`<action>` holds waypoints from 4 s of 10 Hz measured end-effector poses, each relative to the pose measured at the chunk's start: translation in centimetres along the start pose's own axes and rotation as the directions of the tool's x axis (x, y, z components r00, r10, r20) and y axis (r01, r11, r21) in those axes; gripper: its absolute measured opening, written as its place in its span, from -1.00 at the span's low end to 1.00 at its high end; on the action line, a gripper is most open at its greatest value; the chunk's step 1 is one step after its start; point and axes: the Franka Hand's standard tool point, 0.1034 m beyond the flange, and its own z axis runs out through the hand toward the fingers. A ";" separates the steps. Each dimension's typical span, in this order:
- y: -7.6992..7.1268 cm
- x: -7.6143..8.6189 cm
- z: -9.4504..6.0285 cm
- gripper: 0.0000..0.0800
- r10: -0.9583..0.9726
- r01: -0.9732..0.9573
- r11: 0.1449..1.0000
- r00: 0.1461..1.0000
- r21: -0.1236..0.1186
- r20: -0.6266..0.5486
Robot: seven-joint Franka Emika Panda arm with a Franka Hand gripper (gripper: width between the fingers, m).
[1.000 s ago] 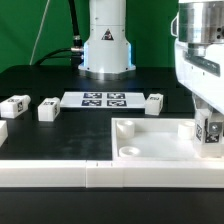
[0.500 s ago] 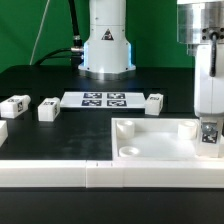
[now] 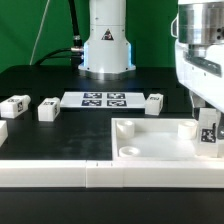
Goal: Assemble one leg
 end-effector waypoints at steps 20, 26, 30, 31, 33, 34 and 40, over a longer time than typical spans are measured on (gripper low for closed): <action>-0.2 0.4 0.0 -0.27 -0.807 0.807 0.591 0.590 -0.005 -0.009; 0.0 0.6 0.0 -0.27 -0.253 0.253 0.967 0.967 0.010 -0.009; 0.1 0.4 0.1 -0.27 0.182 -0.182 0.983 0.983 0.008 0.004; 0.1 0.3 0.1 -0.27 0.280 -0.280 0.960 0.960 0.011 0.006; 0.1 0.3 0.1 -0.27 0.476 -0.476 0.879 0.880 0.013 0.009; 0.1 0.3 0.1 -0.27 0.502 -0.502 0.865 0.865 0.017 0.006; 0.2 0.5 0.1 -0.27 0.489 -0.488 0.872 0.873 0.022 -0.006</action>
Offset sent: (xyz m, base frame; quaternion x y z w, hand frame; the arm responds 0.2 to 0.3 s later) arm 0.0015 0.0089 0.0018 -0.0183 0.0157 -0.2166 0.9760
